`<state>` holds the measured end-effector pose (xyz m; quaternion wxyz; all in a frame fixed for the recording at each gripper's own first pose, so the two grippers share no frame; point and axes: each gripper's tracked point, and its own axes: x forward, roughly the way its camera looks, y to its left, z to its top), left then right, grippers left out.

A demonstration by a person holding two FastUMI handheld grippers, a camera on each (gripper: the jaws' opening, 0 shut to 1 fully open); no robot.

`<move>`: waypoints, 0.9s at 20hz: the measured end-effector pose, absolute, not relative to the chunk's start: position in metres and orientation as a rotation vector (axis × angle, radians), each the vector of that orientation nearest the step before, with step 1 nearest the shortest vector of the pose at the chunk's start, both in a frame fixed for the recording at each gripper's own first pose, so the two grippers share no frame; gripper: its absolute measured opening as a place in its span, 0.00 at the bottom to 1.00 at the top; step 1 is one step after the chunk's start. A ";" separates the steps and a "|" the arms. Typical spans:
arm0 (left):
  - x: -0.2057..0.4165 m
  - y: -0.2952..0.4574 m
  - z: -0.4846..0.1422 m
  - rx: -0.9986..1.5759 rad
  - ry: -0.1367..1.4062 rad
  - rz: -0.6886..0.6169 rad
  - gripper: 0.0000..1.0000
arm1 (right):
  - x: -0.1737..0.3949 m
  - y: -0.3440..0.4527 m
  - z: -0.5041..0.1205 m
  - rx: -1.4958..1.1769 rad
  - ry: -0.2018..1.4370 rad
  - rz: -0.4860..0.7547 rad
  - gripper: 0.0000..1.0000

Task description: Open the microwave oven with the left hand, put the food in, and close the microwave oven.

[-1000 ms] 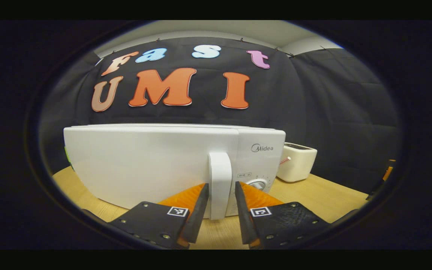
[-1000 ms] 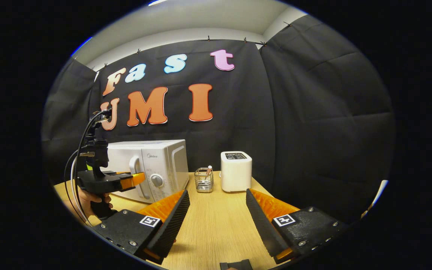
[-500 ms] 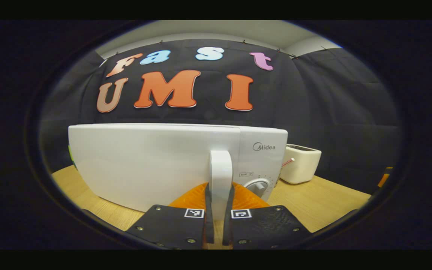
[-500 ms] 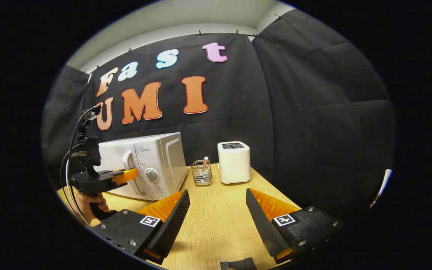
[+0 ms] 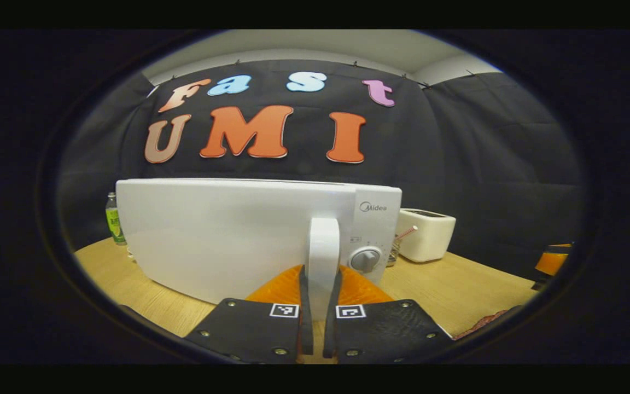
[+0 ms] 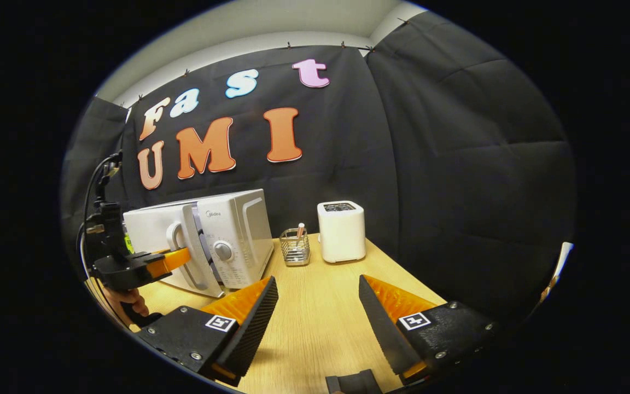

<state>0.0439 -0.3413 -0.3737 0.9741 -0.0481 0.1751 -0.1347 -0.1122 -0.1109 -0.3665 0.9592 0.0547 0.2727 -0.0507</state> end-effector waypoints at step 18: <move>-0.108 -0.195 -0.330 -0.057 0.302 -0.281 0.09 | -0.138 -0.032 -0.410 0.205 0.716 0.020 0.91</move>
